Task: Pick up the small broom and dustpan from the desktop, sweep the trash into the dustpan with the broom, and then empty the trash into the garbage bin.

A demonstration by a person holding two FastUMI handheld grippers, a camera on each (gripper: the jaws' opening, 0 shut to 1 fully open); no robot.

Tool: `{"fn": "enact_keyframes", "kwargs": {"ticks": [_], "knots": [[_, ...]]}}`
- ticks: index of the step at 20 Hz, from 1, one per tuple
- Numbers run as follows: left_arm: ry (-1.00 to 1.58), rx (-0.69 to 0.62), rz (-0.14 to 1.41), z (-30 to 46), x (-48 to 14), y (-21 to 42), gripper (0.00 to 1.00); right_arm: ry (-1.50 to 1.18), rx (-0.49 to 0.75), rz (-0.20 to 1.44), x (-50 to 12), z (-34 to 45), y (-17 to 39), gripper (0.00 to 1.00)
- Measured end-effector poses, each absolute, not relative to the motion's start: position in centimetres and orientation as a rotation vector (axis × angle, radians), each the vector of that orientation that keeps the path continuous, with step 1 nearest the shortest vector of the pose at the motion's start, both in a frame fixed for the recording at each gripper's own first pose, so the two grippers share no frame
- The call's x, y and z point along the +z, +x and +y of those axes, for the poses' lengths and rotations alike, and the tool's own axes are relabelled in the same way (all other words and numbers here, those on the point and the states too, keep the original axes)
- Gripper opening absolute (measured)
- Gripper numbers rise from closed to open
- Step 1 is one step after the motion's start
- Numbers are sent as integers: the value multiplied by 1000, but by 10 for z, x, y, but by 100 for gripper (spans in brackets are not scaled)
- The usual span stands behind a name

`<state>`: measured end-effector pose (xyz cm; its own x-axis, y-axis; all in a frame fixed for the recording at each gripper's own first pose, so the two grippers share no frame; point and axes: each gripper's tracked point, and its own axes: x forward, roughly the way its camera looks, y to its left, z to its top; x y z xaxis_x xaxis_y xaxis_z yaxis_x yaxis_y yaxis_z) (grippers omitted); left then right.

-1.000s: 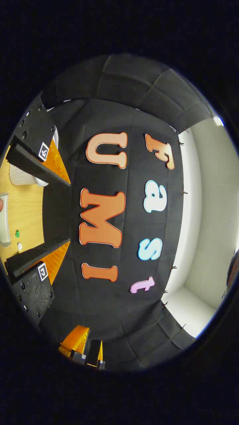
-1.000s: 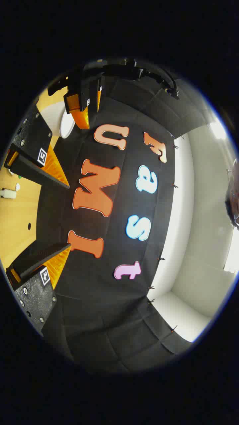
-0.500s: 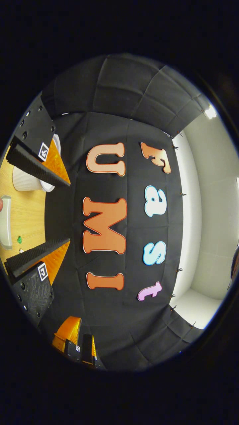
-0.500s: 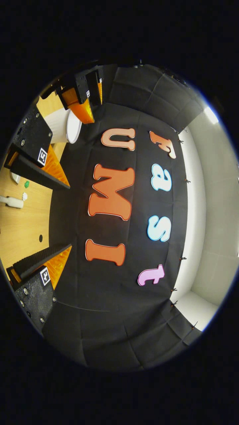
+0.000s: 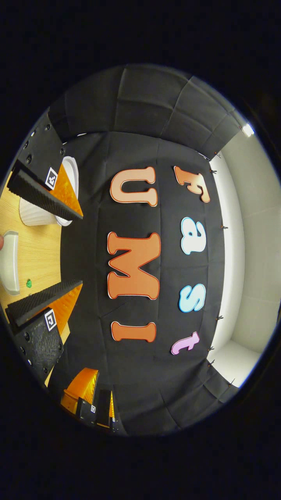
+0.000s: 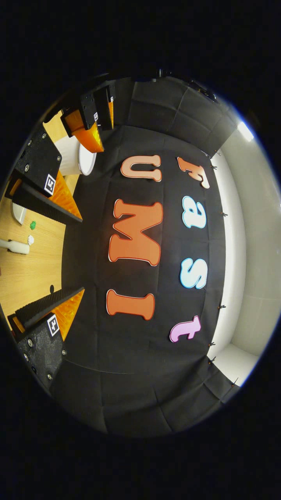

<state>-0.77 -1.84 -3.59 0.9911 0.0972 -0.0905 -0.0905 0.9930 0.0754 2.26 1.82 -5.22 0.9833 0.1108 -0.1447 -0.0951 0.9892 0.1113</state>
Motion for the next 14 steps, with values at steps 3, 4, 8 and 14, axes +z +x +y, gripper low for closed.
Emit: {"fn": "enact_keyframes", "kwargs": {"ticks": [3, 4, 8, 14], "knots": [[64, 82, 100, -21, -36, -8, 94, 108, 99, 163, -56, 18, 21, 94], [64, 80, 105, -22, -38, -8, 94, 107, 97, 167, -56, 17, 19, 94], [59, 66, 111, -25, -38, -9, 93, 91, 88, 167, -54, 17, 16, 94], [60, 61, 128, -24, -43, -12, 94, 82, 78, 180, -57, 17, 14, 94]]}}
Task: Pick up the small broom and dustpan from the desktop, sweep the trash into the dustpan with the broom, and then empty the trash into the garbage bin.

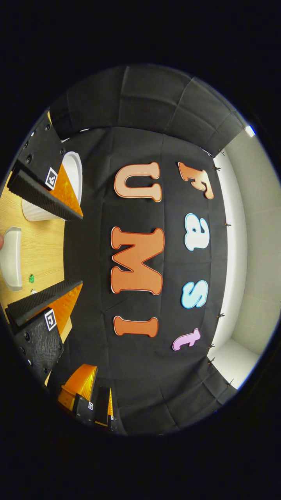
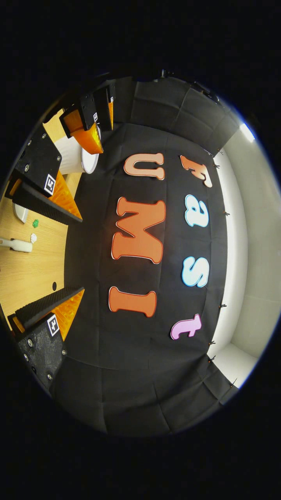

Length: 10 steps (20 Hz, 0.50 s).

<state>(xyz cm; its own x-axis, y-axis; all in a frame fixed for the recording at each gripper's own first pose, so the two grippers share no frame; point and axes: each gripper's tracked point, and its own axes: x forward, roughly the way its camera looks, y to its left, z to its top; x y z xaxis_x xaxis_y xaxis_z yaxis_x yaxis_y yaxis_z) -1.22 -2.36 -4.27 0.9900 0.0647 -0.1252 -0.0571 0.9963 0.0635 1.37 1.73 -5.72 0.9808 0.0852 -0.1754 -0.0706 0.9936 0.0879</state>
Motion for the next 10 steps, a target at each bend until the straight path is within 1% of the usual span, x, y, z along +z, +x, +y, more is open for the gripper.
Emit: {"fn": "enact_keyframes", "kwargs": {"ticks": [3, 4, 5, 6, 9, 10], "knots": [[55, 58, 137, -20, -46, -12, 93, 89, 77, 195, -60, 21, 13, 94], [55, 54, 137, -19, -47, -12, 94, 86, 74, 197, -60, 21, 12, 94], [54, 49, 139, -19, -47, -12, 93, 80, 69, 198, -61, 23, 12, 94], [53, 43, 141, -18, -47, -11, 94, 73, 65, 199, -61, 24, 11, 94], [58, 27, 142, -14, -50, -10, 94, 39, 50, 196, -62, 29, 12, 94], [58, 27, 142, -12, -49, -8, 93, 37, 48, 196, -62, 31, 12, 94]]}}
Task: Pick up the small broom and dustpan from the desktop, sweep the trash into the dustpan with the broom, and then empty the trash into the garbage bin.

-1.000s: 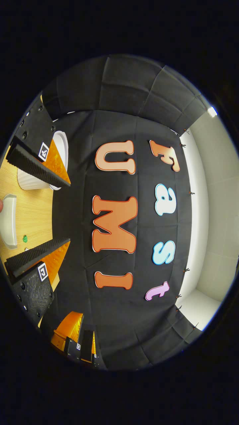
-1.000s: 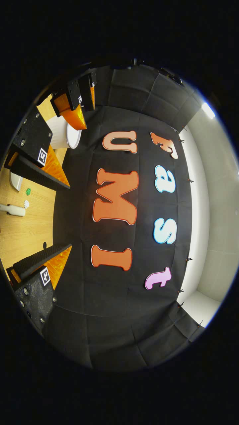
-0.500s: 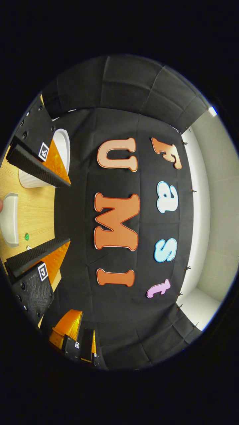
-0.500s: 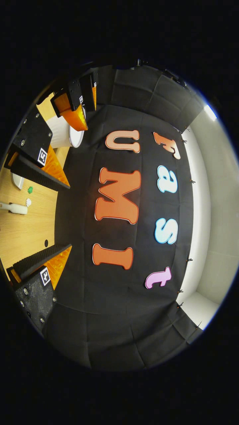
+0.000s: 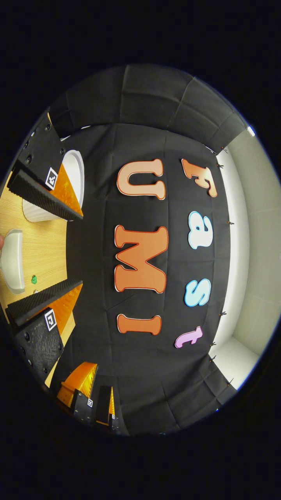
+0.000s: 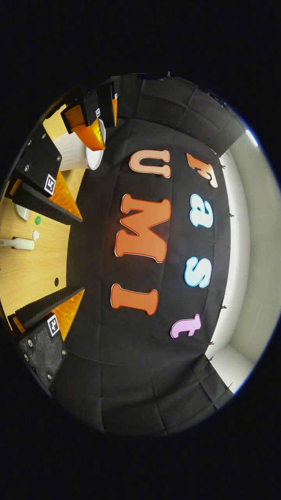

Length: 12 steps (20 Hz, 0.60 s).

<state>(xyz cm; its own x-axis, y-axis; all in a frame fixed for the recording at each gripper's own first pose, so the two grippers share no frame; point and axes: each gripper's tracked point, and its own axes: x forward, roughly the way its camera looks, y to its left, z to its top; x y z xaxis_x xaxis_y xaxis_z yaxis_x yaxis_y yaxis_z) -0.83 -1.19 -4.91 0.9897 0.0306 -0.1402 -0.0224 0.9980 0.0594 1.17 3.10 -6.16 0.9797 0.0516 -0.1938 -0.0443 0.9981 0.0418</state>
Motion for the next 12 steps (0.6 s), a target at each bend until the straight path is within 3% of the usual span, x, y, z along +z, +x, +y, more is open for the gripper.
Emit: {"fn": "enact_keyframes", "kwargs": {"ticks": [6, 12], "knots": [[34, -16, 193, -14, -68, -5, 94, 54, 27, 260, -82, 36, 14, 94], [15, -99, 398, -16, -133, -16, 95, 57, 3, 451, -143, 52, -1, 95]]}}
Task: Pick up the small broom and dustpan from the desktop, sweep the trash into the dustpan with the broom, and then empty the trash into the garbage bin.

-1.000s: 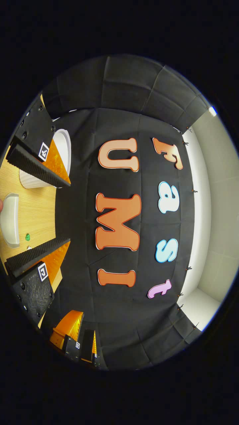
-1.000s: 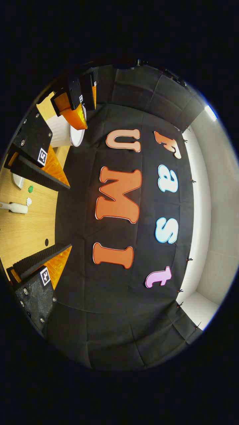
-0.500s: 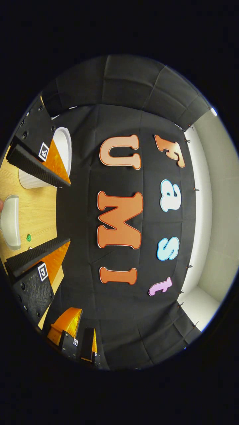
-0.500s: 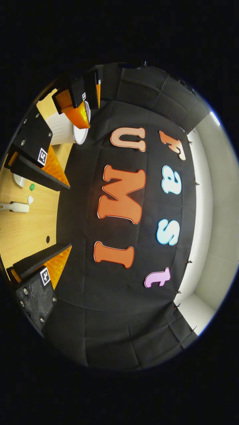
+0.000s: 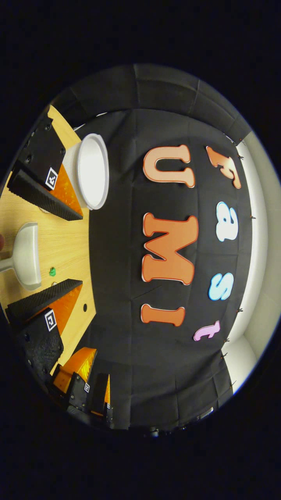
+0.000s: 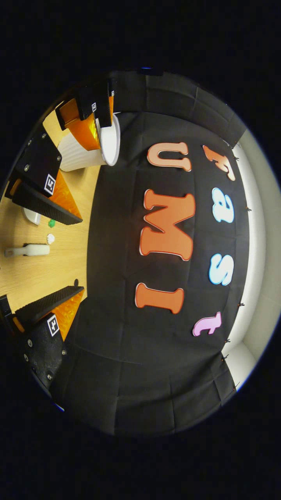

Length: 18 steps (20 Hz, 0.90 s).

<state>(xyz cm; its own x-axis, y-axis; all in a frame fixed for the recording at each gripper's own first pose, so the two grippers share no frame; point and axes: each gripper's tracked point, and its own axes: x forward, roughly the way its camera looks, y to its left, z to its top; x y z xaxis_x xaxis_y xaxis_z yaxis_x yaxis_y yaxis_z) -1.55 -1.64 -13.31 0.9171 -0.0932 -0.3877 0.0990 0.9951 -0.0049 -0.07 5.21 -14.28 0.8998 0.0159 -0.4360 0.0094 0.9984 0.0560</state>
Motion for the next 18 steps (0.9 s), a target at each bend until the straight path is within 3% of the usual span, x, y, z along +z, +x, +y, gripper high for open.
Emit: {"fn": "enact_keyframes", "kwargs": {"ticks": [6, 10, 18], "knots": [[-66, -144, 788, -31, -242, -51, 95, 110, 84, 793, -243, 73, -25, 95], [-90, -100, 1115, -34, -308, -80, 95, 133, 163, 1032, -314, 78, -32, 95], [-81, 38, 1540, -16, -324, -109, 98, 93, 326, 1241, -388, 85, -30, 96]]}}
